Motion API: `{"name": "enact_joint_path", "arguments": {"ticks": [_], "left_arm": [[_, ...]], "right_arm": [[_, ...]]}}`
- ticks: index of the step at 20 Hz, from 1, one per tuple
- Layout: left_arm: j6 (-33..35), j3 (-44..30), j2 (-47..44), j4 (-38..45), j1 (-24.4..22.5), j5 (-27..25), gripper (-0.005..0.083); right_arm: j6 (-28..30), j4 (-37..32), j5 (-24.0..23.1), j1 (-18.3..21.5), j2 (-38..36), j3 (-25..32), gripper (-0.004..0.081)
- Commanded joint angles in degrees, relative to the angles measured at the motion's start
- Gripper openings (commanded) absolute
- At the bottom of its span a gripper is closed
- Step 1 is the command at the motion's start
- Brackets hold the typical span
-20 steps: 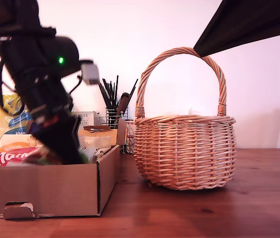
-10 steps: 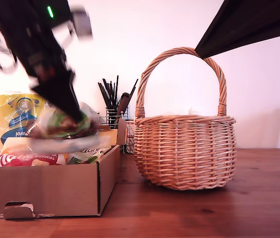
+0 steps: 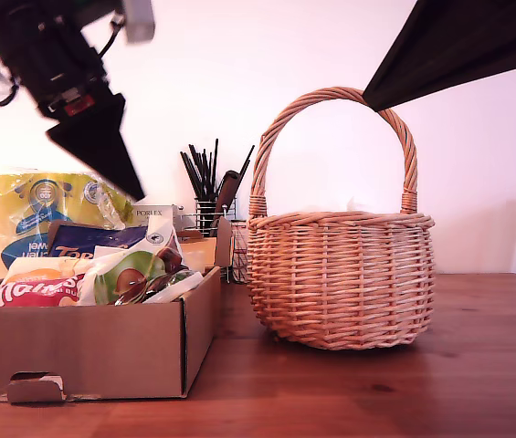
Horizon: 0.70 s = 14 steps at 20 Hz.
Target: Move the bags of Easter eggs from the cardboard box on the left into the woven basket on the right side.
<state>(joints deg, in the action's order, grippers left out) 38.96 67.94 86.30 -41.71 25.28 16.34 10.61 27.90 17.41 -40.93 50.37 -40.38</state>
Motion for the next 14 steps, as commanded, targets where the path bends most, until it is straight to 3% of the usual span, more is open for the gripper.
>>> {"name": "enact_joint_path", "arguments": {"ticks": [1, 14], "left_arm": [[-1.2, -0.5, 1.2, -0.3, 0.1, -0.4, 0.0767], [-1.5, -1.0, 18.8, 6.2, 0.7, 0.6, 0.0766]], "right_arm": [[0.3, -0.7, 0.0, 0.1, 0.0, -0.7, -0.0013], [1.6, -0.8, 0.0, 0.2, 0.0, -0.7, -0.0013]]}}
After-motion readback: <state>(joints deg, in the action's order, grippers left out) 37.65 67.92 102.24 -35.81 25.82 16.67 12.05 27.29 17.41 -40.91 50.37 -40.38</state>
